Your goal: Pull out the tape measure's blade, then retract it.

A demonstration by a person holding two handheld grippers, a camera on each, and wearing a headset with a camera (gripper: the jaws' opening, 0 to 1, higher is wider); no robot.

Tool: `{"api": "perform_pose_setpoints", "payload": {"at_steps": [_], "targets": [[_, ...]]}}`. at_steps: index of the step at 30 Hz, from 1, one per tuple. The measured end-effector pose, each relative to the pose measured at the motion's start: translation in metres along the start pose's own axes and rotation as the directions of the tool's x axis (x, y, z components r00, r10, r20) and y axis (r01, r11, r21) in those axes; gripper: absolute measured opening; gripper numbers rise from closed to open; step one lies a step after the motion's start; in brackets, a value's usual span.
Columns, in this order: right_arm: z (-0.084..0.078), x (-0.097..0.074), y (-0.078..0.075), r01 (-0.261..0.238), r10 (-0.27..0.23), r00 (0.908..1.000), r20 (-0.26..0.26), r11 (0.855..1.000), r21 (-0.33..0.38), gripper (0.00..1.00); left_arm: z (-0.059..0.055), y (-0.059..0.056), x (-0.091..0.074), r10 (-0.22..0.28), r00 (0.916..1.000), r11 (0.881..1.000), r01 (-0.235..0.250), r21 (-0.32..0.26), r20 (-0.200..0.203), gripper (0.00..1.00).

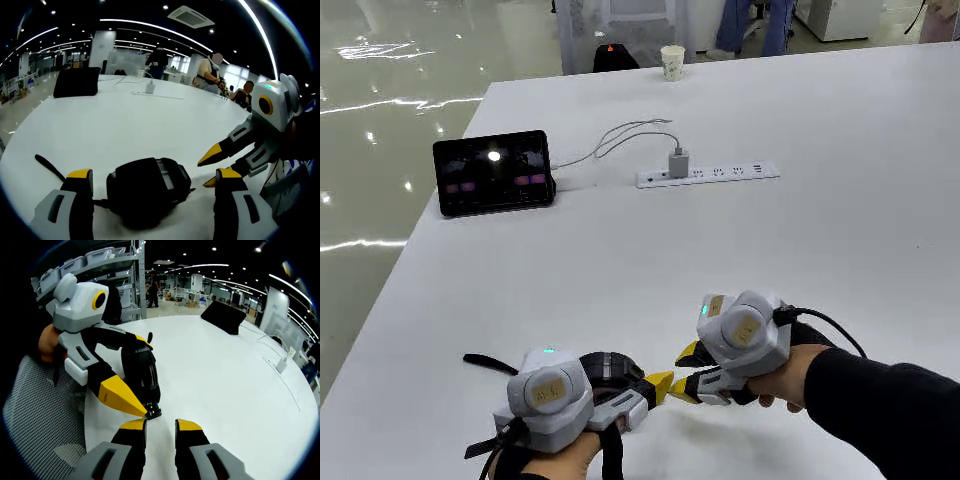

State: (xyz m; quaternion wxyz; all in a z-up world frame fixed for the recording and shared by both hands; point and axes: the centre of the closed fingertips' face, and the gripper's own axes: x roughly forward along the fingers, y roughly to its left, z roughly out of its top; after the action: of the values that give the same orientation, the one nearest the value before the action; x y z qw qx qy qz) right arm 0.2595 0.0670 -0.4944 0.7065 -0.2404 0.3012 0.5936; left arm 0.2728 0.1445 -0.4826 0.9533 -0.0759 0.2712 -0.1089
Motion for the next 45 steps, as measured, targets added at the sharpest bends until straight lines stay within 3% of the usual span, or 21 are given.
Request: {"api": "perform_pose_setpoints", "payload": {"at_steps": [8, 11, 17, 21, 25, 28, 31, 36, 45], "targets": [[-0.017, -0.023, -0.008, 0.046, -0.048, 0.9985, 0.025, 0.996, 0.073, 0.23, 0.003, -0.005, 0.001, -0.026, 0.9996, 1.0, 0.026, -0.009, 0.012, 0.99], [-0.025, -0.031, -0.01, 0.058, -0.061, 0.9977, 0.029, 0.993, 0.1, 0.25, 0.002, -0.003, 0.0, -0.03, 0.9995, 0.999, 0.03, -0.02, -0.004, 0.99], [-0.033, -0.043, -0.011, 0.077, -0.081, 0.9963, 0.03, 0.99, 0.122, 0.29, 0.003, -0.014, -0.001, -0.108, 0.9941, 0.992, 0.107, -0.072, -0.009, 0.99], [-0.037, -0.051, -0.011, 0.088, -0.092, 0.9953, 0.03, 0.988, 0.127, 0.31, 0.0, -0.018, -0.003, -0.136, 0.99, 0.99, 0.134, -0.035, -0.039, 0.99], [-0.041, -0.055, -0.013, 0.097, -0.102, 0.9943, 0.03, 0.986, 0.135, 0.34, 0.003, -0.017, -0.008, -0.151, 0.9875, 0.988, 0.151, -0.007, -0.043, 0.99], [-0.044, -0.058, -0.013, 0.103, -0.11, 0.9934, 0.034, 0.983, 0.153, 0.35, -0.006, -0.023, -0.013, -0.213, 0.9717, 0.977, 0.214, -0.003, -0.102, 0.99], [-0.047, -0.06, -0.012, 0.106, -0.114, 0.9927, 0.039, 0.981, 0.165, 0.36, -0.005, -0.022, -0.02, -0.239, 0.9642, 0.968, 0.246, 0.049, -0.116, 0.99], [-0.051, -0.061, -0.011, 0.107, -0.116, 0.9927, 0.035, 0.977, 0.183, 0.39, -0.002, -0.016, -0.026, -0.253, 0.9595, 0.958, 0.267, 0.108, -0.124, 0.99], [-0.061, -0.075, -0.015, 0.125, -0.139, 0.989, 0.05, 0.969, 0.214, 0.45, -0.002, 0.011, -0.039, -0.274, 0.9502, 0.945, 0.295, 0.143, -0.149, 0.99]]}}
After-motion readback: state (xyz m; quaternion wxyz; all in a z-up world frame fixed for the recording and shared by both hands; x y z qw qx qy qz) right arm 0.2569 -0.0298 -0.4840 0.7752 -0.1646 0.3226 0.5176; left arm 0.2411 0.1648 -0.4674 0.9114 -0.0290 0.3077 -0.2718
